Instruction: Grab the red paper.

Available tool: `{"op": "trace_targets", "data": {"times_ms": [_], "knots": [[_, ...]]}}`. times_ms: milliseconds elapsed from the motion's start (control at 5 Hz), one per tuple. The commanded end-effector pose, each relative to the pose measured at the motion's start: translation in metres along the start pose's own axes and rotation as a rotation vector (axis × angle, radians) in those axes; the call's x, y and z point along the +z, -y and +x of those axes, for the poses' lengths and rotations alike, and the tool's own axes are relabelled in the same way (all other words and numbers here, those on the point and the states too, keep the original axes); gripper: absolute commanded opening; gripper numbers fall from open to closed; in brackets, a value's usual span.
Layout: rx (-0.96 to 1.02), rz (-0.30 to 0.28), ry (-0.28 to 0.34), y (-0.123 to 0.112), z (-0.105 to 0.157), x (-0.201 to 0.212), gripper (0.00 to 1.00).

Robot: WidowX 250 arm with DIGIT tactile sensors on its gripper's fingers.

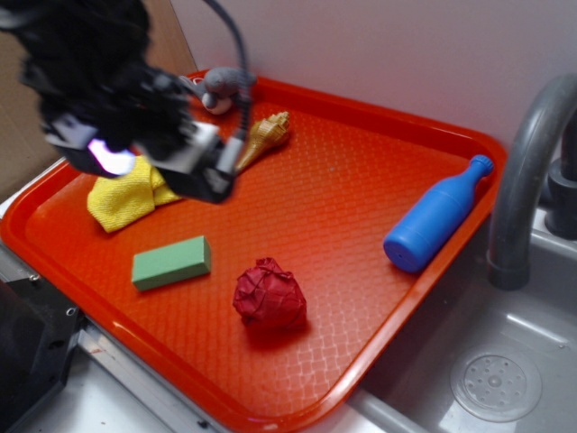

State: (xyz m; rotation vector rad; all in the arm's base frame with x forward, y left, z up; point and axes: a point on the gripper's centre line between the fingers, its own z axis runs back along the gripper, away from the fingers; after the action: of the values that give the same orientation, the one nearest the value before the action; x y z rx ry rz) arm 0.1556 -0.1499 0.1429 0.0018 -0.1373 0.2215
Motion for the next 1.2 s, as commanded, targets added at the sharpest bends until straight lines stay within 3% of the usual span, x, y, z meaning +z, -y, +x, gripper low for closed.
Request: {"op": "trace_targets", "data": {"times_ms": [0,200,400,600,800,1000], "knots": [[-0.057,0.069,-0.007,0.005,0.010,-0.053,1.00],[-0.106,0.080,-0.030,0.000,0.007,-0.078,1.00],[-0.152,0.005,-0.076,0.002,-0.005,-0.105,1.00],[-0.193,-0.110,-0.085,0.014,-0.010,-0.120,1.00],[-0.235,-0.162,-0.115,0.021,-0.016,-0.130,0.00],[-0.249,-0.151,-0.102,0.004,-0.004,-0.105,0.00]]}}
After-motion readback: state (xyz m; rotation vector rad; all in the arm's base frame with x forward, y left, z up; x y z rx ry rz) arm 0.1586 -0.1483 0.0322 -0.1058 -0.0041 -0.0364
